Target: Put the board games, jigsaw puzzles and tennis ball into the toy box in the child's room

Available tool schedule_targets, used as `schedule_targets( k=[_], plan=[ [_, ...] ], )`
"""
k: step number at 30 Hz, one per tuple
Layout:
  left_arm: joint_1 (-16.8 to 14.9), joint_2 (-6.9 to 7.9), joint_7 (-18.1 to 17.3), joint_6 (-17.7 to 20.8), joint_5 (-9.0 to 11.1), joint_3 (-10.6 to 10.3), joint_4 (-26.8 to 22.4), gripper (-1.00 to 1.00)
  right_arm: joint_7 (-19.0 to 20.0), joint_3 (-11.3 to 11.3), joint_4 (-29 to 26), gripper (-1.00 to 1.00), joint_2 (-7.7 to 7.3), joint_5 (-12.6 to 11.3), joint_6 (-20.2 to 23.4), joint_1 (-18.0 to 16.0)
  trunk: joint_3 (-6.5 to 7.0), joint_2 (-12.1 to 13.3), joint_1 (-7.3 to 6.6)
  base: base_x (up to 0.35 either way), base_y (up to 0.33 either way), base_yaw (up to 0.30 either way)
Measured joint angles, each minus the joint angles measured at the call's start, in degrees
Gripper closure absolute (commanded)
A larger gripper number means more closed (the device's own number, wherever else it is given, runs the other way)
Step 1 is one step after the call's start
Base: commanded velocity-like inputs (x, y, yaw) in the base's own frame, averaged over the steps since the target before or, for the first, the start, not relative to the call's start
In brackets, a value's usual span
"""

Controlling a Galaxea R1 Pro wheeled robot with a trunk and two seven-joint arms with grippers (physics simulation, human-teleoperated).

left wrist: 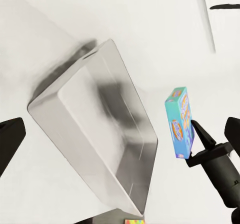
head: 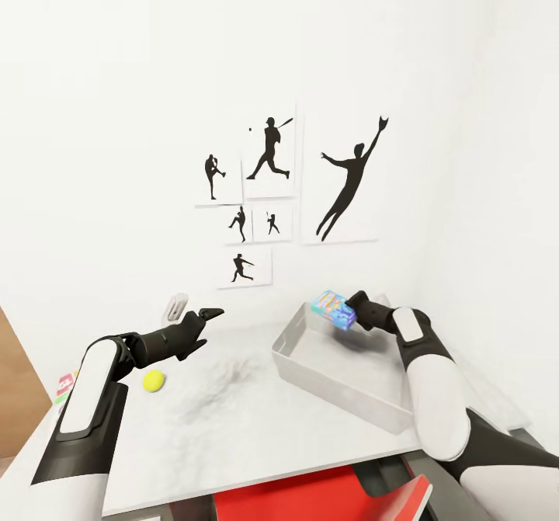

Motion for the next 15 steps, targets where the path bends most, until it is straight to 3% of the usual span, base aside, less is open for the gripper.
schedule_targets(
  k=[10, 15],
  plan=[
    [0.0, 0.06, 0.0, 0.0, 0.1, 0.0, 0.4, -1.00, -0.6, 0.1, 0.0, 1.00, 0.55, -0.4, -0.5, 0.0, -0.19, 0.0, 0.00, 0.000, 0.000, 0.000],
    [0.0, 0.07, 0.0, 0.0, 0.1, 0.1, 0.5, -1.00, -0.5, 1.3, 0.0, 1.00, 0.55, -0.5, -0.2, 0.0, -0.52, 0.0, 0.00, 0.000, 0.000, 0.013]
  ],
)
